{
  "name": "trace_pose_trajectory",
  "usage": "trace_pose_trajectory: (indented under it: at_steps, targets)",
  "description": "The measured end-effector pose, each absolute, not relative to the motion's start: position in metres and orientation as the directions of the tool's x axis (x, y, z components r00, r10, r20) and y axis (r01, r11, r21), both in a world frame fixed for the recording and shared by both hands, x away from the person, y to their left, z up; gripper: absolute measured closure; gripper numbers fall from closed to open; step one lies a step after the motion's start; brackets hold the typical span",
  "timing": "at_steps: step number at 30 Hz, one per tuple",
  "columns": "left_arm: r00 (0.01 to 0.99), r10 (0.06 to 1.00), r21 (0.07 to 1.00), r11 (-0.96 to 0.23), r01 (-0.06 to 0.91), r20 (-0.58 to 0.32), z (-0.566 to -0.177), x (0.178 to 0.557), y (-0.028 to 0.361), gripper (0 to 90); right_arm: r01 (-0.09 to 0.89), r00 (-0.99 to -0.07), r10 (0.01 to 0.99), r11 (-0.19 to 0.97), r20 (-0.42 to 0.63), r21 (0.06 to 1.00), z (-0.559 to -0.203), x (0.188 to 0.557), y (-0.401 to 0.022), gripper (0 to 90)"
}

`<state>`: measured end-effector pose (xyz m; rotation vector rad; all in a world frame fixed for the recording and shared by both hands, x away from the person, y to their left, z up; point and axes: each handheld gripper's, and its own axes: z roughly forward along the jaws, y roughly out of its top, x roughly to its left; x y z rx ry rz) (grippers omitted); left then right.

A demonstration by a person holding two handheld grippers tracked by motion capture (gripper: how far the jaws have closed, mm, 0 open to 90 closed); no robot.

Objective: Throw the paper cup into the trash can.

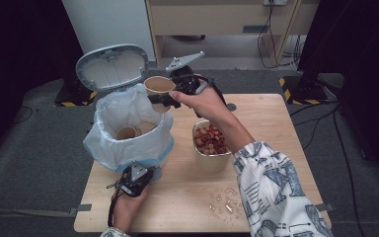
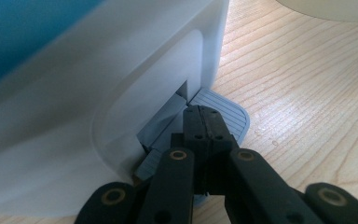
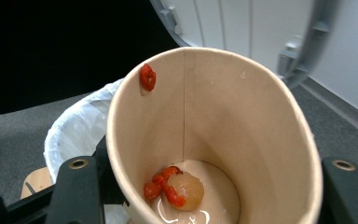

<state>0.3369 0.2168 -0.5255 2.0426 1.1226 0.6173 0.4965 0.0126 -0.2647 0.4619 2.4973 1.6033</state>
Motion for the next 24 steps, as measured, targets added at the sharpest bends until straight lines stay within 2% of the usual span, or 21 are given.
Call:
trace_pose_trajectory:
  at_steps: [24]
  targets:
    - [0.507,0.859,0.773,-0.366,0.518,0.067,-0.526,0.337,0.217,89.1,0.172,-0.955,0.292,0.419,0.047,0.892,-0.285,0.490,0.057,34.5]
